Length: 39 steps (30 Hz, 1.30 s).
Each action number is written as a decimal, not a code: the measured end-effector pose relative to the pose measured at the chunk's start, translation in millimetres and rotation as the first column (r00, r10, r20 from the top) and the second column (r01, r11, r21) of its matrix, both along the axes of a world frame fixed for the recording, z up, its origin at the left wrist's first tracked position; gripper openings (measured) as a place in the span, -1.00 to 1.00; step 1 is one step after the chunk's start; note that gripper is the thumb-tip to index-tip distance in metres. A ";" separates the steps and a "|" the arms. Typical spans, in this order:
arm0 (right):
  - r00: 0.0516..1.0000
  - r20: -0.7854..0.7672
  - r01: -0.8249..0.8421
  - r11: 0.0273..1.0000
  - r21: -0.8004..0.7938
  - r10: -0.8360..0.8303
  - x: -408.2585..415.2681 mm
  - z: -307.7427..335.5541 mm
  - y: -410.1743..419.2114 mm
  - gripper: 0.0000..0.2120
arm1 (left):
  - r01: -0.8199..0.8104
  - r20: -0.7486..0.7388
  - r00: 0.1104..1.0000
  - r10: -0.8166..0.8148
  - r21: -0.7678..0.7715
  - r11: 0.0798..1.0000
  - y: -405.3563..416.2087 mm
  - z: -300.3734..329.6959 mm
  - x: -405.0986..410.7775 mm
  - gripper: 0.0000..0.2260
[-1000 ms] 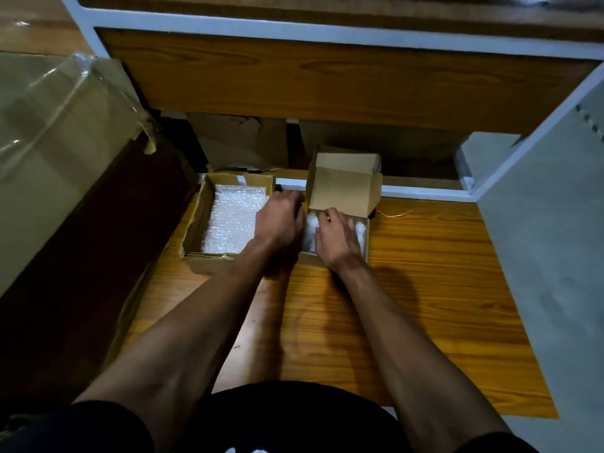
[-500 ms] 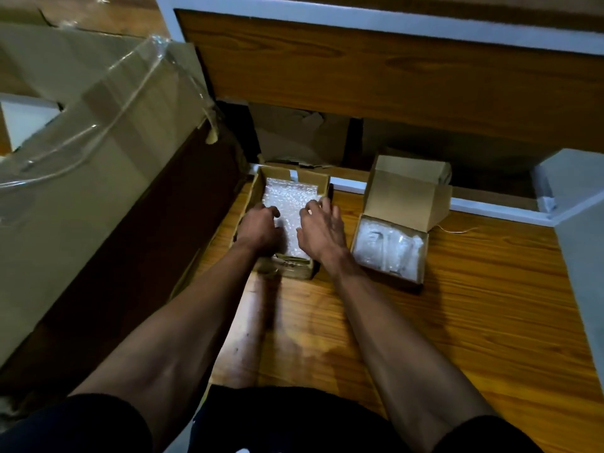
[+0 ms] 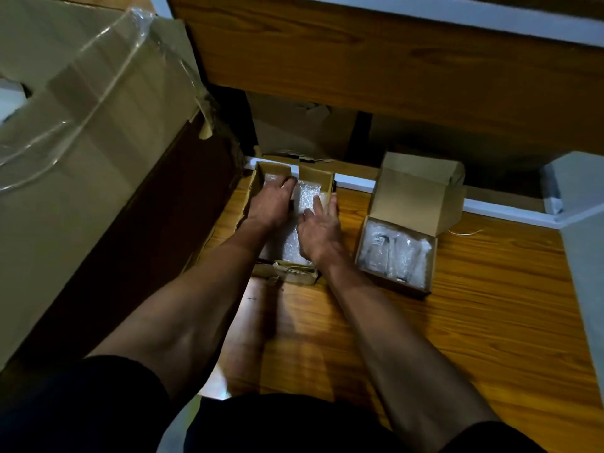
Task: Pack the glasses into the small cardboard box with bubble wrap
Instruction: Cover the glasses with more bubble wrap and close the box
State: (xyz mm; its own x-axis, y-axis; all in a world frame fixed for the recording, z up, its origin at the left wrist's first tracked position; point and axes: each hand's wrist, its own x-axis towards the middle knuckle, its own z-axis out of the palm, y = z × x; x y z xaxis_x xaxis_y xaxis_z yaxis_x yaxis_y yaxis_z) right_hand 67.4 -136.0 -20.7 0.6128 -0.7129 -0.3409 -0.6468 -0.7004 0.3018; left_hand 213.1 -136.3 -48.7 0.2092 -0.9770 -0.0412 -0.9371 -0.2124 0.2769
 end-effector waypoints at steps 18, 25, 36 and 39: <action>0.997 0.059 0.039 0.999 0.017 -0.040 -3.1 -3.5 -0.9 -0.43 | -0.056 0.030 0.998 0.057 -0.030 0.998 -10.0 17.1 -2.5 -0.83; 0.762 0.626 0.173 0.984 0.047 -0.164 -20.0 -0.3 -1.9 -0.57 | -0.025 0.066 0.997 0.035 -0.154 0.988 8.6 28.7 -2.5 -0.75; 0.171 0.698 -0.039 0.703 0.710 -0.695 -68.3 40.5 -28.5 -0.61 | 0.279 -0.582 0.763 -0.282 -0.098 0.955 4.6 105.1 -17.3 -0.90; 0.120 0.711 -0.072 0.708 0.702 -0.693 -86.3 49.5 -30.7 -0.87 | 0.269 -0.613 0.740 -0.278 -0.109 0.957 1.5 120.4 -25.3 -0.85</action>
State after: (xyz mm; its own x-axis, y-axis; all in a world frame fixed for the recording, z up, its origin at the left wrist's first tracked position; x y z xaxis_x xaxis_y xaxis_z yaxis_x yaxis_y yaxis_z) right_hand -18.9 -166.8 28.8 0.4620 -0.8836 -0.0768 -0.3261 -0.0886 -0.9412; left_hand 187.8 -134.8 71.7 -0.1331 -0.9897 -0.0536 -0.5794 0.0338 0.8143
